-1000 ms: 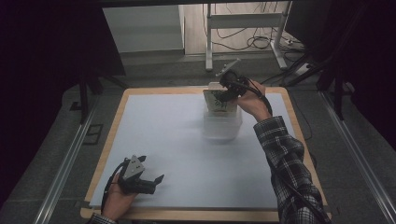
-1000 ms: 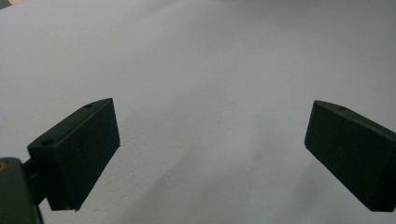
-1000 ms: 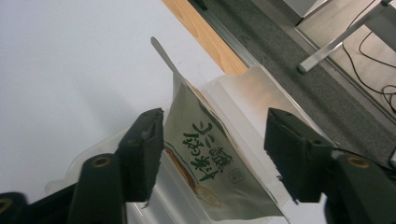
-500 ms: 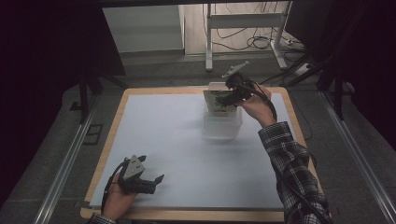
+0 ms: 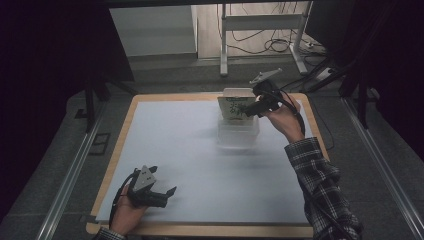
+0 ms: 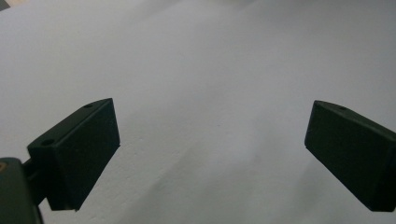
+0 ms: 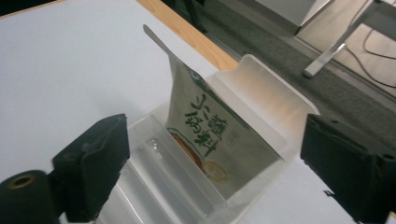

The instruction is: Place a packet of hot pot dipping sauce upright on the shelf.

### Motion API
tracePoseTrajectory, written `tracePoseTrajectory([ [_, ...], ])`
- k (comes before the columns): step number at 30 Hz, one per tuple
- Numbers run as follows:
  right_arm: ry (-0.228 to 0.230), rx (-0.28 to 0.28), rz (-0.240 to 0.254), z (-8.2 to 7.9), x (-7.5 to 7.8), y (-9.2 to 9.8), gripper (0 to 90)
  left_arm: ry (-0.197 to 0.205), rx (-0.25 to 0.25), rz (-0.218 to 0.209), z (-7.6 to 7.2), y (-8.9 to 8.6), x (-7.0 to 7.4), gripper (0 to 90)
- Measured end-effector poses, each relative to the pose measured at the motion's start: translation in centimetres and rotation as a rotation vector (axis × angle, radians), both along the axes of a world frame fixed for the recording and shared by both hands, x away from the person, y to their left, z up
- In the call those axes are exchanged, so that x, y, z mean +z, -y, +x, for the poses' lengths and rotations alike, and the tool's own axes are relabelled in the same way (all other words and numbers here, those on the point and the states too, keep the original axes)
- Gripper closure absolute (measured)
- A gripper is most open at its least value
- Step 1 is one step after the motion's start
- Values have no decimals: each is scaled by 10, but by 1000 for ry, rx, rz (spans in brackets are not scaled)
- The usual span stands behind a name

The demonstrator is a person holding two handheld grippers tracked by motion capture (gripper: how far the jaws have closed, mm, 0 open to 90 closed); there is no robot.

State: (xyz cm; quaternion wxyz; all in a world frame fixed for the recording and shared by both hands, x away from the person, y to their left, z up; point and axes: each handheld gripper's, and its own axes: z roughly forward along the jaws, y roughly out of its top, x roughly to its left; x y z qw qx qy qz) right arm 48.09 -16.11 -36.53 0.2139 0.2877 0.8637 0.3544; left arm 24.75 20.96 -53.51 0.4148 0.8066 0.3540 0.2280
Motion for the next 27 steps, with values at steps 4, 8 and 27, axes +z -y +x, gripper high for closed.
tracePoseTrajectory([
  [4,-8,-2,17,-6,-1,7,58,0,0,1,0,0,0,31],
  [8,-25,4,39,-13,-7,11,46,3,2,-1,0,0,0,31],
  [27,-66,40,138,-47,-34,20,10,15,3,-8,-1,-1,1,23],
])
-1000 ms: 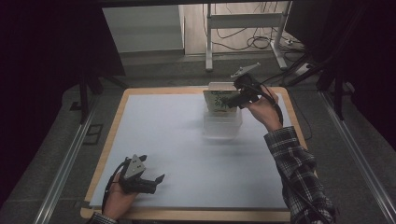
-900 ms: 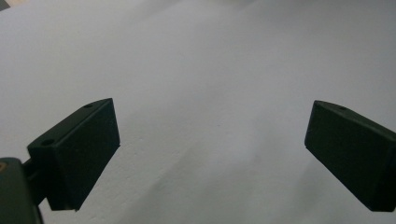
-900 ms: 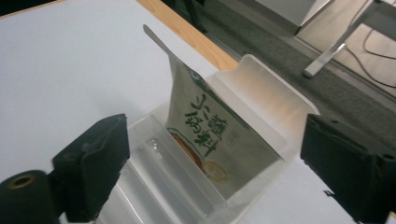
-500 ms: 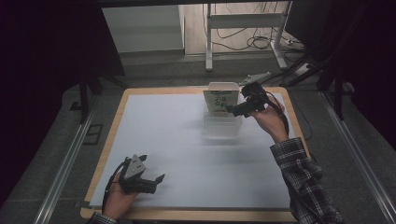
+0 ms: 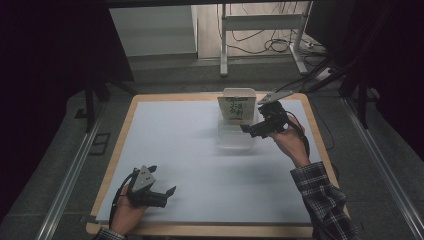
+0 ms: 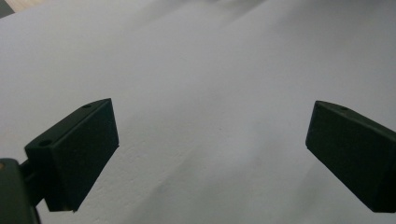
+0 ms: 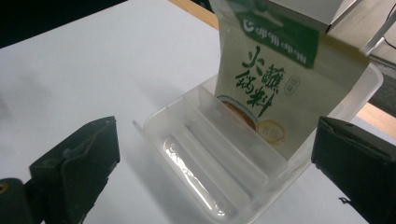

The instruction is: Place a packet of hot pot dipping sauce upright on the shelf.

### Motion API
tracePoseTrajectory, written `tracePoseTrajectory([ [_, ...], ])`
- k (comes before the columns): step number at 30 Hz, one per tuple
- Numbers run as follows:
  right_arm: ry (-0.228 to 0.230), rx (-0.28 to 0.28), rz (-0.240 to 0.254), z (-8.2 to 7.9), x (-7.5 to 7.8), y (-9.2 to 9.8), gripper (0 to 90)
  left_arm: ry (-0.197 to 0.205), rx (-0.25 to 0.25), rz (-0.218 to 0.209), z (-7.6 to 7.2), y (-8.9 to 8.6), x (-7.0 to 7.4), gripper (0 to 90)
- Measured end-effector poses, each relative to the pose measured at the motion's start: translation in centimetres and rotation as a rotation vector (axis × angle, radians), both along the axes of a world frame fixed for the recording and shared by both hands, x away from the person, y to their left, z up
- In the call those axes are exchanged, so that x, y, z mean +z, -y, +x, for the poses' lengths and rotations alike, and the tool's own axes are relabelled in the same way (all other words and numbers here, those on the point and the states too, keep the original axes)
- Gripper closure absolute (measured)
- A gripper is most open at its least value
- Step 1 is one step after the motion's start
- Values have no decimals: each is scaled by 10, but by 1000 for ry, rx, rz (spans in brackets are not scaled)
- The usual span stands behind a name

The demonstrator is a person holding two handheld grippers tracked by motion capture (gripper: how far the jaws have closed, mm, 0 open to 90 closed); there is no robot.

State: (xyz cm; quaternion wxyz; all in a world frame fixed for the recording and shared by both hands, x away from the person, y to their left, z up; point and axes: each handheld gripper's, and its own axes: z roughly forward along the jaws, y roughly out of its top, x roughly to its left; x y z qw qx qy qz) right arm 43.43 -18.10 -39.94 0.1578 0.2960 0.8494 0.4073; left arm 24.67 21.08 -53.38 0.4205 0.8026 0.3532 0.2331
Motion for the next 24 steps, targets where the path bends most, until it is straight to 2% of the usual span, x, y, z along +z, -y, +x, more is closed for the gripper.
tracePoseTrajectory([
  [10,9,1,7,-18,-14,7,9,3,3,3,0,0,0,22],
  [14,25,0,-7,-26,-19,11,8,3,3,5,0,0,0,22],
  [19,27,0,24,-33,-24,18,8,3,4,9,0,0,0,22],
  [24,25,-4,25,-37,-27,23,8,5,5,10,-1,0,0,21],
])
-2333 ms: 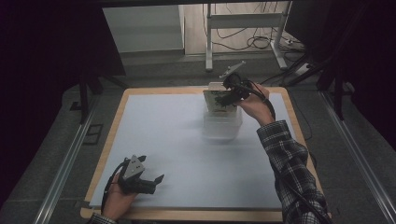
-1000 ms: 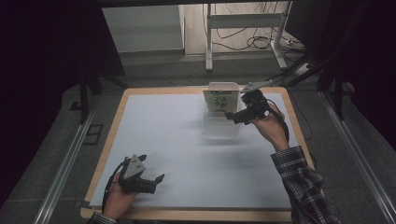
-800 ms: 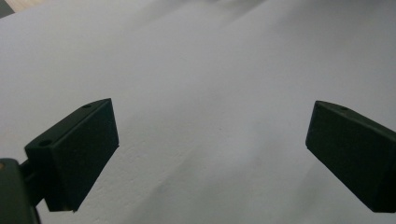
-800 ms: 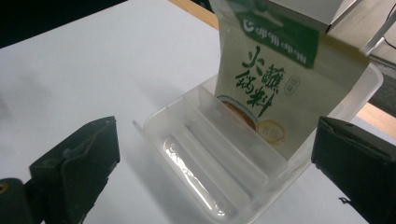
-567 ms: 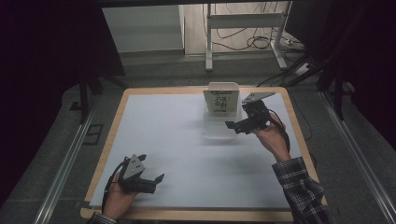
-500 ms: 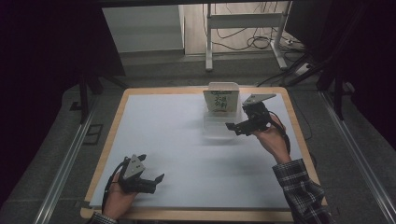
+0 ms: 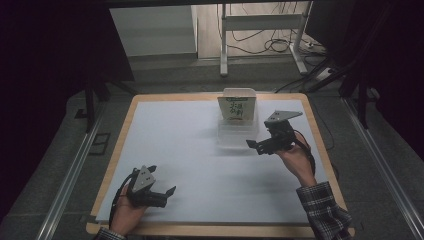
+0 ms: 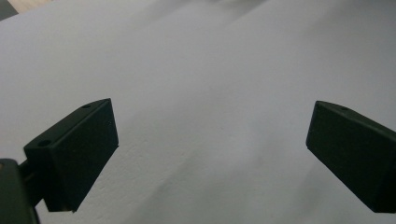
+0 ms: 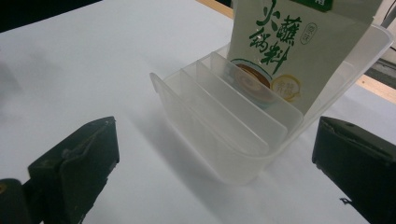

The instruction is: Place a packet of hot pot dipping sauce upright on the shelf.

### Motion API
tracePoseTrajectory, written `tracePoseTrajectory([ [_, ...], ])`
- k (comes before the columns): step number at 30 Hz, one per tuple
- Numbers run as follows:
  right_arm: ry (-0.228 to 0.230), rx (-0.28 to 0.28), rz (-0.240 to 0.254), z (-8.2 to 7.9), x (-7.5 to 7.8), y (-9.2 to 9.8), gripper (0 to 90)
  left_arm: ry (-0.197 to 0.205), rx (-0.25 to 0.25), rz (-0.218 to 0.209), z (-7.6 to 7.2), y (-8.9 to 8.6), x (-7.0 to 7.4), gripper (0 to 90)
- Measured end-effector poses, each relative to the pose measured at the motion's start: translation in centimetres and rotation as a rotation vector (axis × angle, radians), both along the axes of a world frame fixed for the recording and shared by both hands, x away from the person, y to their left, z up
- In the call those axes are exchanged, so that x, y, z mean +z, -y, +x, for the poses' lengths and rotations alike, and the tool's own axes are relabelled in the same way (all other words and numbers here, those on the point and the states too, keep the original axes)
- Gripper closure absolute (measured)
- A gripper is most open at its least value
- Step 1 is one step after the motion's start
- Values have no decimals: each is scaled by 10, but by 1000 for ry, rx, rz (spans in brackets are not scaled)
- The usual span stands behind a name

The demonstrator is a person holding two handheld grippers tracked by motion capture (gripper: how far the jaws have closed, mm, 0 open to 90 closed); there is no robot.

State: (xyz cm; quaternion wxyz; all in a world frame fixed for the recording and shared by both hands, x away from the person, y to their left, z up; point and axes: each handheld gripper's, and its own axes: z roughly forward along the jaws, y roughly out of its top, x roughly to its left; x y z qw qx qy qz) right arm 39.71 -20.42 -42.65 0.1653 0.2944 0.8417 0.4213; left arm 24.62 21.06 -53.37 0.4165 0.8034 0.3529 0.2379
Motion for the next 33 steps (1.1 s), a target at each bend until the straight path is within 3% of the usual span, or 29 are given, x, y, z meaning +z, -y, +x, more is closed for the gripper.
tracePoseTrajectory([
  [13,13,-10,10,-21,-1,16,9,4,-4,6,0,0,0,21],
  [33,20,-68,32,-50,-22,46,10,5,-5,6,-1,2,0,22],
])
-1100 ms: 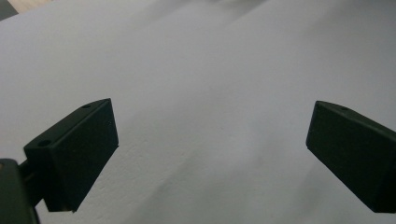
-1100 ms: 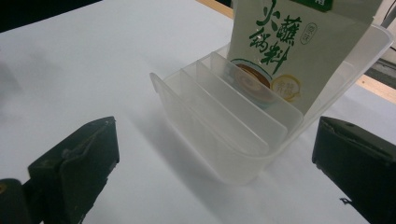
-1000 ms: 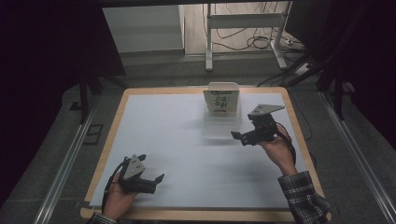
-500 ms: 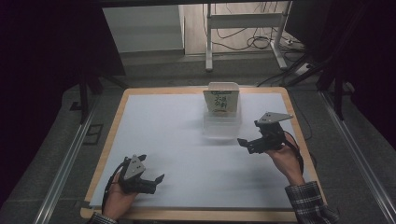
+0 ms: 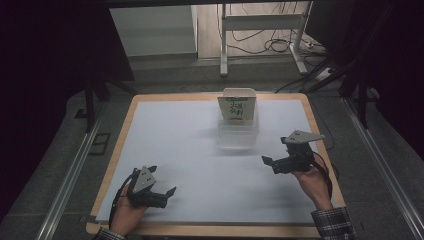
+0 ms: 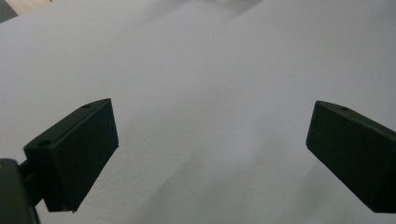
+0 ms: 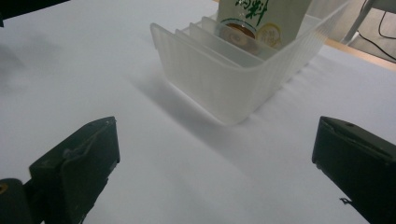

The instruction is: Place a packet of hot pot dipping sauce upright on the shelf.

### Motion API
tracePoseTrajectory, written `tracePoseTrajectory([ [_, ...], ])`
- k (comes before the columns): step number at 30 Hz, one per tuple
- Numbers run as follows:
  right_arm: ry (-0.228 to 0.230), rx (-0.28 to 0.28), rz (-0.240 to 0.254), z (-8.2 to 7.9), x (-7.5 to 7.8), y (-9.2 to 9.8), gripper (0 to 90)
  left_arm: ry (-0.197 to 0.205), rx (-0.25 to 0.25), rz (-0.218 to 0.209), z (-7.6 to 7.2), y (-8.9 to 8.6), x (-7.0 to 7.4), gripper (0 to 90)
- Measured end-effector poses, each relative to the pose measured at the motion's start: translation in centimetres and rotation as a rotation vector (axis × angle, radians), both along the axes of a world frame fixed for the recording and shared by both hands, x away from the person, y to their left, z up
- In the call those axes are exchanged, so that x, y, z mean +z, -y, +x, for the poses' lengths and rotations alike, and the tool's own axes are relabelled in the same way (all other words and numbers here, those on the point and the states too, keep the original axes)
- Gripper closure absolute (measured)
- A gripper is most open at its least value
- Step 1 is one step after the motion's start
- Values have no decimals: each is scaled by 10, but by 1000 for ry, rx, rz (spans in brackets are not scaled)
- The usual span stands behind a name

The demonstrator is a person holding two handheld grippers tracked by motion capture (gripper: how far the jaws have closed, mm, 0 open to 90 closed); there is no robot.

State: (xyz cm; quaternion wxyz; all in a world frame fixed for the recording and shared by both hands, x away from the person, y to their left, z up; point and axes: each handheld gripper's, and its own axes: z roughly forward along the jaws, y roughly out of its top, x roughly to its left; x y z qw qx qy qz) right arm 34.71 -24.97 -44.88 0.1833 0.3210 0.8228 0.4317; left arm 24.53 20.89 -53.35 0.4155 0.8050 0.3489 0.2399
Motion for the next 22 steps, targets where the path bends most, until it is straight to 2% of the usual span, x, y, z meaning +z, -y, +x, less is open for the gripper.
tracePoseTrajectory([
  [3,3,-6,-2,-5,-5,4,11,0,0,0,0,0,0,21],
  [8,-22,-13,1,-11,-15,12,11,-1,-1,2,0,0,0,21],
  [18,-61,-41,-60,-21,-40,24,10,1,3,9,0,1,0,21],
  [22,-65,-55,-67,-22,-44,28,11,4,6,12,0,1,0,21],
])
